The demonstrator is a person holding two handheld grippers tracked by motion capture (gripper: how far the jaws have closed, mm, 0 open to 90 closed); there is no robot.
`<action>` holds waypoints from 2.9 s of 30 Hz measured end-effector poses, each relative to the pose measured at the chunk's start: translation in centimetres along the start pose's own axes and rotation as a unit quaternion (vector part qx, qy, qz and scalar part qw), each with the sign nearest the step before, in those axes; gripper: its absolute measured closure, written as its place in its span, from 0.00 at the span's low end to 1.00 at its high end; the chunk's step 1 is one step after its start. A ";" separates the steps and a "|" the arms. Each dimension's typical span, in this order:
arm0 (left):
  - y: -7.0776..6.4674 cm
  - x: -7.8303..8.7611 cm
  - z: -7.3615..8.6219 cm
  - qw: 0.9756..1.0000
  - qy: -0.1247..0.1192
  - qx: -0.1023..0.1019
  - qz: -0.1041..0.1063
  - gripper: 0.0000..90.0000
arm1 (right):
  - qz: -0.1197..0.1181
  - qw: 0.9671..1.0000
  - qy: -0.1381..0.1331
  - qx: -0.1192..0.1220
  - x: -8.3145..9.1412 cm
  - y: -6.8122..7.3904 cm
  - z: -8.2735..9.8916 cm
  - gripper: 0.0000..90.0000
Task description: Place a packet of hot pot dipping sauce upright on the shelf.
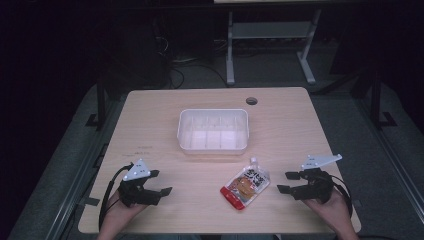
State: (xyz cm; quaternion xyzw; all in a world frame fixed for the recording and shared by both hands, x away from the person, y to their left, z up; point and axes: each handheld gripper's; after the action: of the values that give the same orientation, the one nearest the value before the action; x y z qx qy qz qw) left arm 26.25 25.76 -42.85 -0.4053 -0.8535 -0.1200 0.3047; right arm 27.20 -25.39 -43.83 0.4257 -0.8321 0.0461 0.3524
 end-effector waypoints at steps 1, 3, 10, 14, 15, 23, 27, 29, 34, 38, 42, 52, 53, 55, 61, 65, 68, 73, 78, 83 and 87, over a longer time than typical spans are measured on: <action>-0.1 -0.1 -0.1 1.000 0.000 0.001 0.000 0.25 | 0.000 1.000 -0.001 0.001 0.0 0.0 0.0 0.40; -0.5 -0.2 -0.3 1.000 0.001 -0.003 0.004 0.25 | -0.001 1.000 -0.004 -0.001 0.0 -0.1 -0.1 0.40; -2.2 -1.3 -1.5 0.999 0.003 -0.028 0.020 0.29 | -0.008 1.000 -0.016 -0.006 -0.2 -0.2 -0.8 0.40; -3.3 -2.2 -2.7 0.998 0.003 -0.043 0.034 0.33 | -0.012 1.000 -0.022 -0.005 -0.5 -0.1 -1.7 0.40; -3.6 -2.4 -3.0 0.998 0.004 -0.047 0.037 0.34 | -0.013 1.000 -0.021 -0.004 -0.6 -0.2 -2.0 0.40; -5.6 -4.4 -5.4 0.996 0.004 -0.071 0.062 0.40 | -0.018 1.000 -0.014 -0.006 -1.7 -0.9 -4.3 0.40; -6.5 -5.7 -6.5 0.994 0.005 -0.081 0.072 0.44 | -0.021 1.000 -0.008 -0.014 -2.8 -1.6 -5.3 0.41; -6.9 -6.5 -6.9 0.994 0.008 -0.080 0.078 0.46 | -0.026 0.999 -0.003 -0.020 -3.3 -2.0 -5.6 0.42; -7.7 -8.5 -7.5 0.992 0.015 -0.078 0.098 0.52 | -0.035 0.999 0.012 -0.038 -4.5 -3.0 -5.7 0.48; -8.3 -9.9 -8.0 0.990 0.016 -0.079 0.111 0.61 | -0.037 0.998 0.034 -0.048 -5.2 -3.5 -5.4 0.55; -9.0 -11.3 -8.5 0.989 0.024 -0.079 0.122 0.74 | -0.040 0.996 0.040 -0.063 -5.7 -4.0 -5.1 0.61; -10.9 -14.0 -9.0 0.984 0.073 -0.102 0.129 0.85 | -0.055 0.994 0.065 -0.073 -7.0 -4.4 -4.6 0.71; -11.0 -14.2 -8.9 0.983 0.081 -0.103 0.128 0.86 | -0.056 0.993 0.068 -0.072 -7.2 -4.4 -4.6 0.71; -11.1 -14.4 -8.8 0.983 0.087 -0.105 0.125 0.87 | -0.056 0.993 0.070 -0.073 -7.3 -4.5 -4.6 0.72; -11.0 -15.0 -8.6 0.982 0.105 -0.089 0.132 0.88 | -0.058 0.992 0.080 -0.077 -7.8 -4.5 -4.3 0.73; -11.1 -15.1 -8.5 0.981 0.108 -0.093 0.128 0.88 | -0.062 0.991 0.083 -0.083 -7.9 -4.6 -4.1 0.73; -11.2 -15.2 -8.4 0.982 0.108 -0.090 0.129 0.88 | -0.070 0.991 0.072 -0.090 -7.8 -4.9 -3.9 0.75; -11.2 -15.3 -8.3 0.982 0.110 -0.088 0.126 0.88 | -0.082 0.989 0.065 -0.106 -7.5 -5.3 -3.6 0.78; -11.3 -15.4 -8.2 0.982 0.111 -0.091 0.124 0.88 | -0.084 0.989 0.054 -0.107 -7.1 -5.3 -3.6 0.83; -11.4 -15.4 -8.1 0.983 0.106 -0.087 0.120 0.88 | -0.112 0.987 0.022 -0.113 -6.4 -5.2 -3.7 0.88; -11.4 -15.4 -8.0 0.983 0.107 -0.088 0.119 0.88 | -0.125 0.986 0.020 -0.110 -6.6 -4.9 -3.9 0.89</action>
State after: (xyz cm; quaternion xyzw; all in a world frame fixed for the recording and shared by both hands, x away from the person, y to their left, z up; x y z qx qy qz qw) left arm 28.41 5.27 -45.57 -0.5136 -0.7478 -0.2002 0.3700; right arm 35.51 -22.57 -46.08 0.4839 -0.7650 -0.0817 0.4171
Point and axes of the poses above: each handheld gripper's, and its own axes: x roughly backward along the jaws, z roughly out of its underside, y roughly to its left, and after that the axes turned 3 degrees about -y, right-handed
